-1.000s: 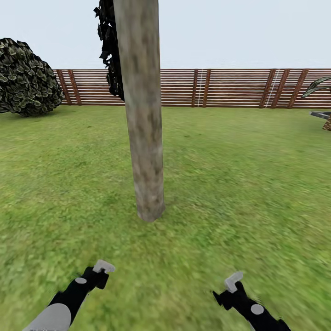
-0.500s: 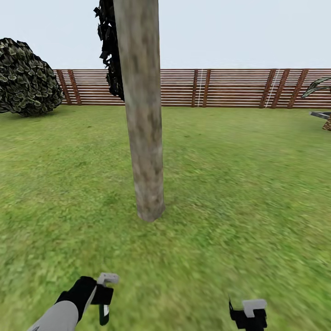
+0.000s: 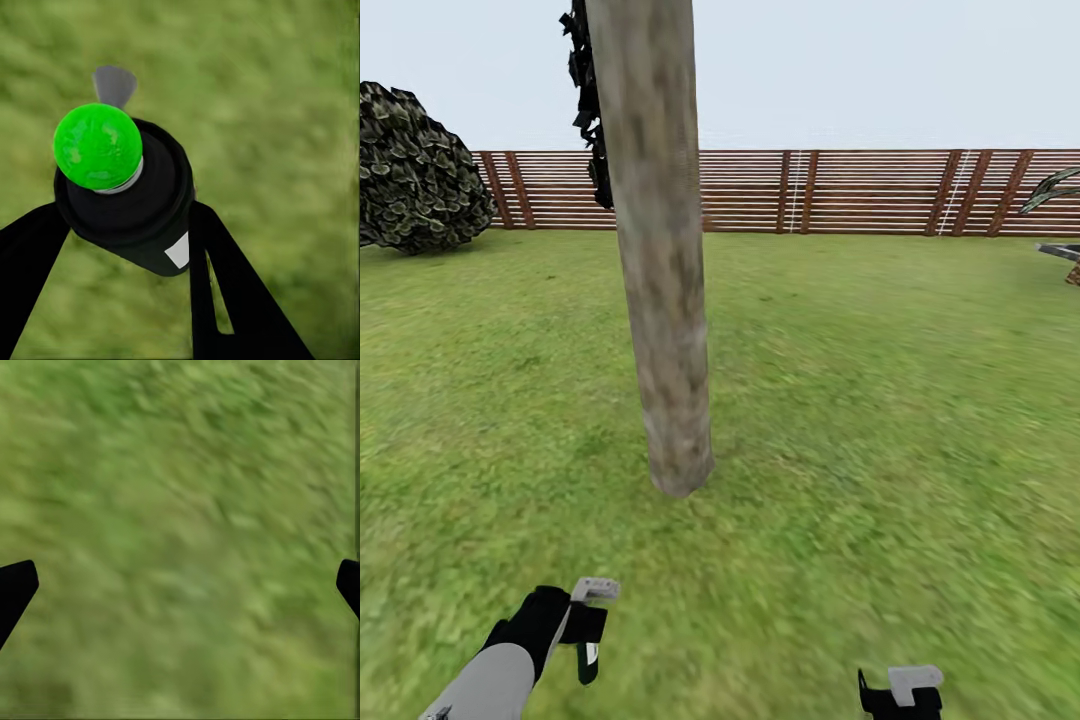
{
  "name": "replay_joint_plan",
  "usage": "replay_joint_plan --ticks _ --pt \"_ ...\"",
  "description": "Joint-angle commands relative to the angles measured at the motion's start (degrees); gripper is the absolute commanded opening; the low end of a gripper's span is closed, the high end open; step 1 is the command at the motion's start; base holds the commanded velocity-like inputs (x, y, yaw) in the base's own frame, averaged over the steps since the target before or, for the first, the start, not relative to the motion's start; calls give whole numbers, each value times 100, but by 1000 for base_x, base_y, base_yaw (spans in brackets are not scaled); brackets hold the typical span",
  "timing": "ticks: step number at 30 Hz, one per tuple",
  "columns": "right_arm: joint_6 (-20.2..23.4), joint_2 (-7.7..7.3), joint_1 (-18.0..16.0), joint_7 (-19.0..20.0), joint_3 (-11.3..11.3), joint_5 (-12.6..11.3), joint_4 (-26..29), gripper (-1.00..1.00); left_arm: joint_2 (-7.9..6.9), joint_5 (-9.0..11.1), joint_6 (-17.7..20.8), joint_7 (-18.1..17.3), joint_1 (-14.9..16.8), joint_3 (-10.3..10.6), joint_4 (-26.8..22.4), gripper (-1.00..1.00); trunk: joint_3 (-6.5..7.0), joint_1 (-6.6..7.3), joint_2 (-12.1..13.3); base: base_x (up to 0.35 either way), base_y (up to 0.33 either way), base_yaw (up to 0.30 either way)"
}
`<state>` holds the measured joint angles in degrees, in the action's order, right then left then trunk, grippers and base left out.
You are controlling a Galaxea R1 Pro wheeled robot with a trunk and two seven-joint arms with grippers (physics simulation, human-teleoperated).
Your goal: In the garden, pick up the pesticide atomizer on the floor and spray pesticide onto both trees until each tree trunk is fully covered.
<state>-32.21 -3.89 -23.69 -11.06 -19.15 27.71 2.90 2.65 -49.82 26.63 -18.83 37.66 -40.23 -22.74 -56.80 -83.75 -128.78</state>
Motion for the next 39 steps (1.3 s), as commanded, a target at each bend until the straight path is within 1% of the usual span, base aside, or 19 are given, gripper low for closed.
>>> replay_joint_plan --ticks 1,6,12,15,20,23,24,25,28,29,33,39 --pt "-13 1 -5 -35 -26 60 -9 100 30 -84 18 -51 38 -43 -25 -100 -6 -1 -2 208 -211 0" --pt "-14 2 -5 -36 -31 54 -3 100 75 -80 18 -54 201 -46 -28 -100 -6 -1 -2 178 -231 0" --pt "-14 2 -5 -37 -36 50 15 100 92 -72 27 -51 441 -45 -27 -100 -6 -1 -2 46 -270 -20" --pt "-14 2 -5 -37 -36 50 17 100 89 -72 134 -51 619 -46 -28 -100 -6 -1 -2 12 -275 -223" --pt "-14 2 -5 -37 -36 50 18 100 87 -61 256 -51 732 -46 -29 -100 -6 -1 -2 169 -214 -263" --pt "-12 2 -5 -37 -36 50 11 100 91 -49 270 -51 755 -46 -29 -100 -6 -1 -2 262 -77 -67" --pt "-9 2 -5 -37 -36 53 0 100 80 -37 280 -33 753 -62 -426 -100 -6 -1 -2 38 0 0" --pt "-7 2 -5 -37 -35 55 0 100 79 -37 281 -33 746 -63 -460 -100 -6 -1 -2 19 0 0" --pt "-8 3 -5 -37 -33 56 0 100 78 -34 282 -35 740 -69 -485 -100 -6 -1 -2 8 0 0" --pt "-5 2 -5 -37 -27 67 0 100 96 -28 634 -51 908 -55 -503 -100 -6 -1 -2 -11 2 1" --pt "-5 2 -5 -37 -27 68 0 100 96 -28 635 -43 930 -55 -503 -100 -6 -1 -2 -3 0 0" --pt "-5 2 -5 -38 -27 76 0 100 96 -28 636 -42 960 -55 -511 -100 -6 -1 -2 -201 0 0"
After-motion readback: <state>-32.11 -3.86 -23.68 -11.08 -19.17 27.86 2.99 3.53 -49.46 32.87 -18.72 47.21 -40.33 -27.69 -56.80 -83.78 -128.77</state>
